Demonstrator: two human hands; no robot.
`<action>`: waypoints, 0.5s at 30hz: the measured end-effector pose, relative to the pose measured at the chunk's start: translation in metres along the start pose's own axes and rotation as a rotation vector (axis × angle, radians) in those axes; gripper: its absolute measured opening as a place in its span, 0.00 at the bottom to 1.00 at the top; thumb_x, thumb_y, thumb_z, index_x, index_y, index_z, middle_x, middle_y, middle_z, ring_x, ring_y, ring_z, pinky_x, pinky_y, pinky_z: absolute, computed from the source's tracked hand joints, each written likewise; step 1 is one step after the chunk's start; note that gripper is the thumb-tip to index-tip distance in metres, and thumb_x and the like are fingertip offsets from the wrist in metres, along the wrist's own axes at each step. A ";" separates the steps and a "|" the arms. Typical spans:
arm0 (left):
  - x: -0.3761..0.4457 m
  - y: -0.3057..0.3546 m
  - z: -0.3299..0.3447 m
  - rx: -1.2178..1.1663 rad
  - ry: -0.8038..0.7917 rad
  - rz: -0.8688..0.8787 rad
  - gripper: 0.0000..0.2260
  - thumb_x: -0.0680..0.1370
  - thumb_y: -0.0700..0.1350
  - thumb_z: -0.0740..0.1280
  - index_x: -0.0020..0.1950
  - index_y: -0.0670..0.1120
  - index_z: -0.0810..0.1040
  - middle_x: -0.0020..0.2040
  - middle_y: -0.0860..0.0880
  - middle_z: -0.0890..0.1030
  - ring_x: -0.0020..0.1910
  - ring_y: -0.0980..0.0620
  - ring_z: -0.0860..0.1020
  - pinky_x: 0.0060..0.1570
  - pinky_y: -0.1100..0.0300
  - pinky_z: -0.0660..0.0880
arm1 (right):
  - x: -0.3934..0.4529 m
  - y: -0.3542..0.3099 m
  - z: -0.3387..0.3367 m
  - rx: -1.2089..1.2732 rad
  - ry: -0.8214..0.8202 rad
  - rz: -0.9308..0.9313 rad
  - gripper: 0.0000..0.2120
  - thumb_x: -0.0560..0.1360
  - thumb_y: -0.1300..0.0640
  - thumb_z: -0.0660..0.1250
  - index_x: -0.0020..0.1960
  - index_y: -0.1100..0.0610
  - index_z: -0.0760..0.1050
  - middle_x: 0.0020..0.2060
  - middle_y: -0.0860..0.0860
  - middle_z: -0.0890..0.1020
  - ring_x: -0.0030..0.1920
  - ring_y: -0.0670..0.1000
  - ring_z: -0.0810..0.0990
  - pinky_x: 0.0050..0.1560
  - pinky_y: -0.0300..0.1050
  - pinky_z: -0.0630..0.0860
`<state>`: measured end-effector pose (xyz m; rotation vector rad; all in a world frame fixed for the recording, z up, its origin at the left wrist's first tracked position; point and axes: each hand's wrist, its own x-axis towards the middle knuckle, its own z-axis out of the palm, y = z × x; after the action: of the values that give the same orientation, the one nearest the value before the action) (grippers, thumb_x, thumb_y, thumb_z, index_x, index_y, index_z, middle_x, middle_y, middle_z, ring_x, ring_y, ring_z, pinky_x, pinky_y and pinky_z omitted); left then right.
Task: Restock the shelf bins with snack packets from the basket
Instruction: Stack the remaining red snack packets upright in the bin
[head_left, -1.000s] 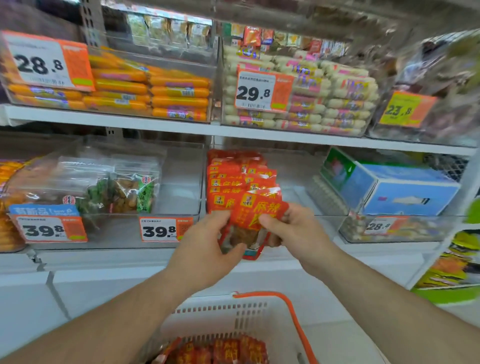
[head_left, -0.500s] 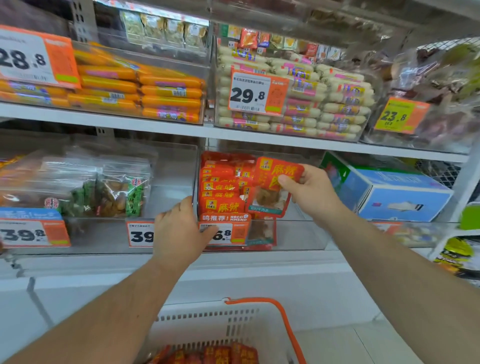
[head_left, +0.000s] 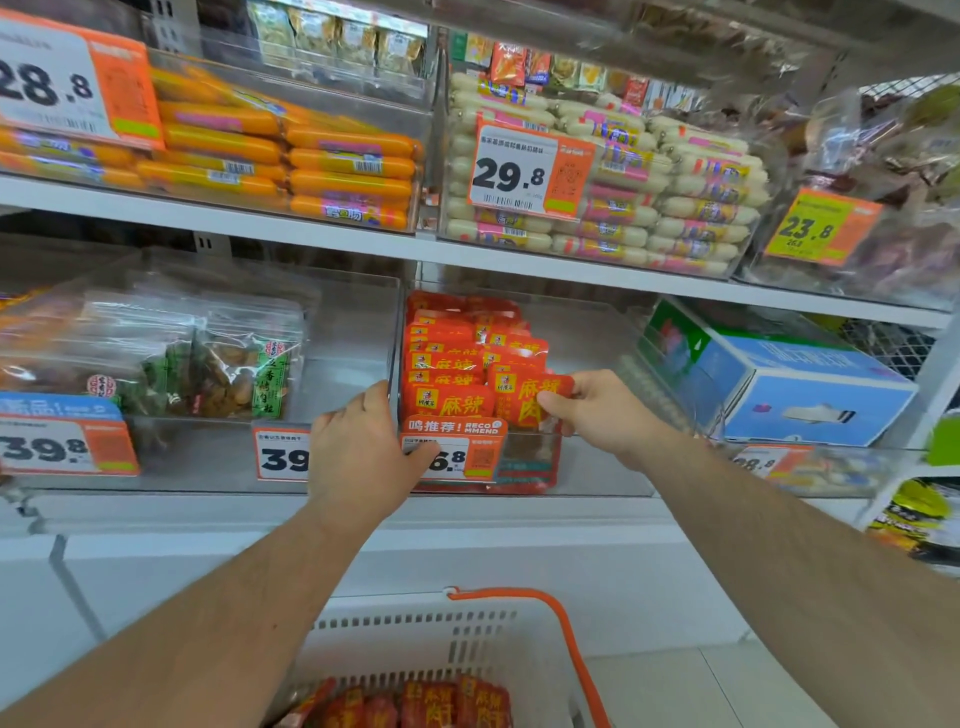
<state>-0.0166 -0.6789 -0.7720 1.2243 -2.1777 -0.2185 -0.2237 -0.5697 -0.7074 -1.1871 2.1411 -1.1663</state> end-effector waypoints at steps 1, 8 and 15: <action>0.000 0.000 0.000 0.001 -0.003 0.000 0.31 0.71 0.66 0.70 0.66 0.50 0.69 0.59 0.51 0.79 0.59 0.50 0.77 0.63 0.50 0.68 | 0.001 0.000 0.000 -0.008 -0.018 0.020 0.10 0.79 0.56 0.68 0.39 0.56 0.79 0.38 0.49 0.83 0.40 0.47 0.80 0.45 0.45 0.76; 0.000 -0.001 0.002 0.031 0.009 0.002 0.33 0.71 0.67 0.69 0.68 0.49 0.68 0.60 0.51 0.79 0.60 0.50 0.77 0.64 0.51 0.67 | 0.010 0.000 -0.002 -0.172 -0.095 0.130 0.07 0.76 0.56 0.71 0.50 0.60 0.83 0.48 0.52 0.86 0.50 0.52 0.84 0.56 0.51 0.79; -0.001 0.001 -0.001 0.043 -0.017 0.002 0.33 0.71 0.66 0.69 0.68 0.49 0.67 0.60 0.50 0.79 0.60 0.50 0.77 0.64 0.50 0.68 | 0.011 -0.003 -0.003 -0.217 -0.122 0.156 0.08 0.76 0.56 0.71 0.52 0.60 0.82 0.49 0.52 0.85 0.47 0.50 0.84 0.45 0.43 0.80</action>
<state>-0.0164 -0.6772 -0.7714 1.2488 -2.2082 -0.1823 -0.2299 -0.5784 -0.7029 -1.1245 2.2632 -0.7915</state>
